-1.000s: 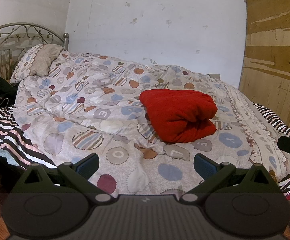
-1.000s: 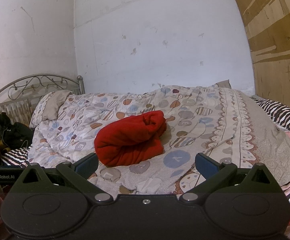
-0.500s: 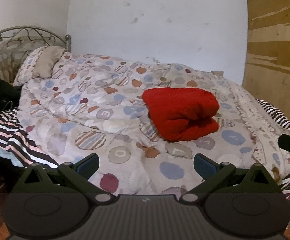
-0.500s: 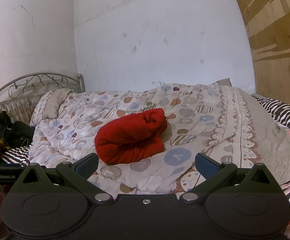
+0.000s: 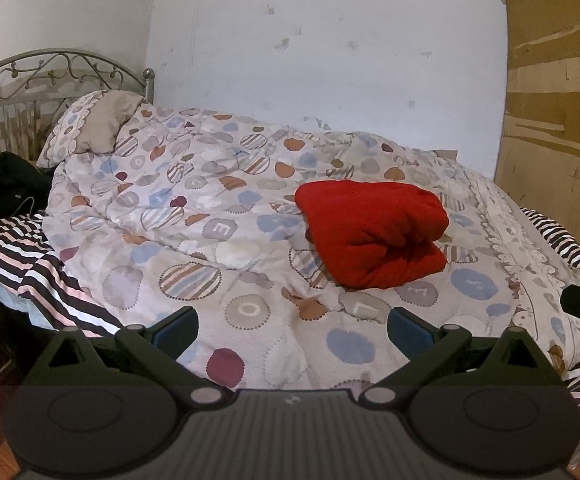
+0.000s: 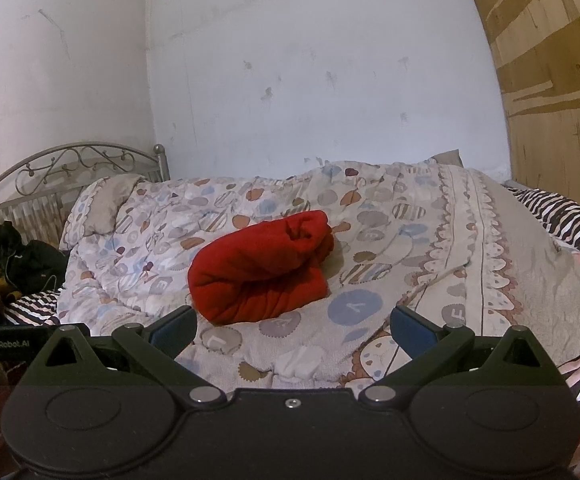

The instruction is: Fold small clothes

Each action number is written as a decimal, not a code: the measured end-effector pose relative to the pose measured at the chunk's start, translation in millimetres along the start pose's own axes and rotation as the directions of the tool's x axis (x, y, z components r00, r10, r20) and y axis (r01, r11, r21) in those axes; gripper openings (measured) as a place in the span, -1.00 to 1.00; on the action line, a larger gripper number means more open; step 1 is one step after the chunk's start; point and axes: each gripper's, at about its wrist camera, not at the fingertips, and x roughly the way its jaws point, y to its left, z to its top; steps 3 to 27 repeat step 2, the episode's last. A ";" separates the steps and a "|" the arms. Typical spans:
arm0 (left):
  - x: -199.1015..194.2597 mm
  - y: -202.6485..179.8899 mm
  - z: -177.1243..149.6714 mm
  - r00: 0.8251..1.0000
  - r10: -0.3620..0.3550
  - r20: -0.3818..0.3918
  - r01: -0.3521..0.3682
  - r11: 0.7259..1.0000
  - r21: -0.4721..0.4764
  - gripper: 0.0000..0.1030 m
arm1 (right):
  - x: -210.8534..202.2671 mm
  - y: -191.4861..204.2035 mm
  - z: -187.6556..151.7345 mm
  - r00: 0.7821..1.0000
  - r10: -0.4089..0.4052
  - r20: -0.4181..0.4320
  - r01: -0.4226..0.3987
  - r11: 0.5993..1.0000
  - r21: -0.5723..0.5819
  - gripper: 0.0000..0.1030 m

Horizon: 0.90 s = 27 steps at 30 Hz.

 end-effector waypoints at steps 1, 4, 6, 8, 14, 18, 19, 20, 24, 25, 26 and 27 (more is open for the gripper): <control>-0.2 -0.1 0.0 1.000 0.001 0.000 -0.001 1.000 0.002 0.99 | 1.1 0.0 0.7 1.000 0.002 -0.002 -0.002 1.000 -0.001 0.99; -0.1 0.0 0.0 1.000 0.001 0.000 -0.001 1.000 0.003 0.99 | 0.6 -0.5 0.5 1.000 0.002 -0.002 -0.002 1.000 -0.001 0.99; -0.1 0.0 0.0 1.000 0.001 0.000 -0.001 1.000 0.003 0.99 | 0.6 -0.5 0.5 1.000 0.002 -0.002 -0.002 1.000 -0.001 0.99; -0.1 0.0 0.0 1.000 0.001 0.000 -0.001 1.000 0.003 0.99 | 0.6 -0.5 0.5 1.000 0.002 -0.002 -0.002 1.000 -0.001 0.99; -0.1 0.0 0.0 1.000 0.001 0.000 -0.001 1.000 0.003 0.99 | 0.6 -0.5 0.5 1.000 0.002 -0.002 -0.002 1.000 -0.001 0.99; -0.1 0.0 0.0 1.000 0.001 0.000 -0.001 1.000 0.003 0.99 | 0.6 -0.5 0.5 1.000 0.002 -0.002 -0.002 1.000 -0.001 0.99; -0.1 0.0 0.0 1.000 0.001 0.000 -0.001 1.000 0.003 0.99 | 0.6 -0.5 0.5 1.000 0.002 -0.002 -0.002 1.000 -0.001 0.99; -0.1 0.0 0.0 1.000 0.001 0.000 -0.001 1.000 0.003 0.99 | 0.6 -0.5 0.5 1.000 0.002 -0.002 -0.002 1.000 -0.001 0.99; -0.1 0.0 0.0 1.000 0.001 0.000 -0.001 1.000 0.003 0.99 | 0.6 -0.5 0.5 1.000 0.002 -0.002 -0.002 1.000 -0.001 0.99; -0.1 0.0 0.0 1.000 0.001 0.000 -0.001 1.000 0.003 0.99 | 0.6 -0.5 0.5 1.000 0.002 -0.002 -0.002 1.000 -0.001 0.99; -0.1 0.0 0.0 1.000 0.001 0.000 -0.001 1.000 0.003 0.99 | 0.6 -0.5 0.5 1.000 0.002 -0.002 -0.002 1.000 -0.001 0.99; -0.1 0.0 0.0 1.000 0.001 0.000 -0.001 1.000 0.003 0.99 | 0.6 -0.5 0.5 1.000 0.002 -0.002 -0.002 1.000 -0.001 0.99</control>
